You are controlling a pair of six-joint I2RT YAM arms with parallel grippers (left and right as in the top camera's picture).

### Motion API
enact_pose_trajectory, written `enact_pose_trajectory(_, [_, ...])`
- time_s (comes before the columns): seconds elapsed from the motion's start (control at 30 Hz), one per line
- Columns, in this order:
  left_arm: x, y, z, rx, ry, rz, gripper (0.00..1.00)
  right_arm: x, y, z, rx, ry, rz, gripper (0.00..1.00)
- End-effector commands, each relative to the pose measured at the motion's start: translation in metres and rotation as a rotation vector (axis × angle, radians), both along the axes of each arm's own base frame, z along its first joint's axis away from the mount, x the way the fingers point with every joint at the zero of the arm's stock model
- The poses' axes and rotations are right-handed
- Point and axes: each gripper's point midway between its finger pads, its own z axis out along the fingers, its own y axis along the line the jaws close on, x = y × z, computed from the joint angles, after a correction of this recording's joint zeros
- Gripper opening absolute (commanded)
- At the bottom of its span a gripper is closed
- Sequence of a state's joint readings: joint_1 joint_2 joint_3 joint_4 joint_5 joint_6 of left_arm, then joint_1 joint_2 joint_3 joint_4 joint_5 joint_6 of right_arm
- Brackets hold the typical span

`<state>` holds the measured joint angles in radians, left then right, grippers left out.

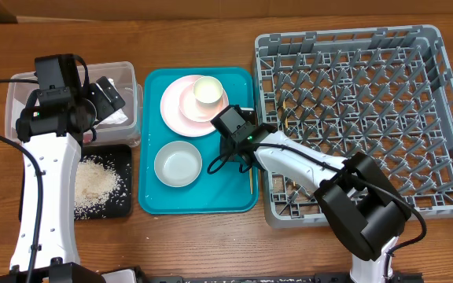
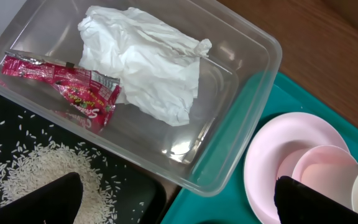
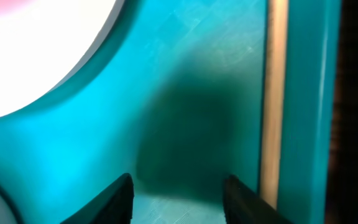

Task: Sort waste into correct bins and load items into the dishwasher
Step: 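Move the right gripper back to the remaining chopstick on the teal tray, then close the right gripper on the chopstick and lift it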

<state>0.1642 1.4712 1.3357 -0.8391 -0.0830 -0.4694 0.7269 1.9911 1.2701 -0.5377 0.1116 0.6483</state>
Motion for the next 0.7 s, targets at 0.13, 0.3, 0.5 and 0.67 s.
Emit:
enact_pose_trajectory(0.13, [0.004,0.000,0.010,0.001,-0.028,0.008,1.00,0.005,-0.007,0.000,-0.073,-0.012,0.028,0.45])
enact_pose_trajectory(0.3, [0.004,0.000,0.010,0.001,-0.027,0.008,1.00,0.012,-0.015,0.004,-0.139,-0.058,0.010,0.44])
enact_pose_trajectory(0.5, [0.004,0.000,0.010,0.001,-0.028,0.008,1.00,0.012,-0.010,0.011,-0.225,-0.141,0.072,0.44])
enact_pose_trajectory(0.67, [0.004,0.000,0.010,0.001,-0.027,0.008,1.00,0.010,-0.003,0.022,-0.330,-0.249,0.109,0.45])
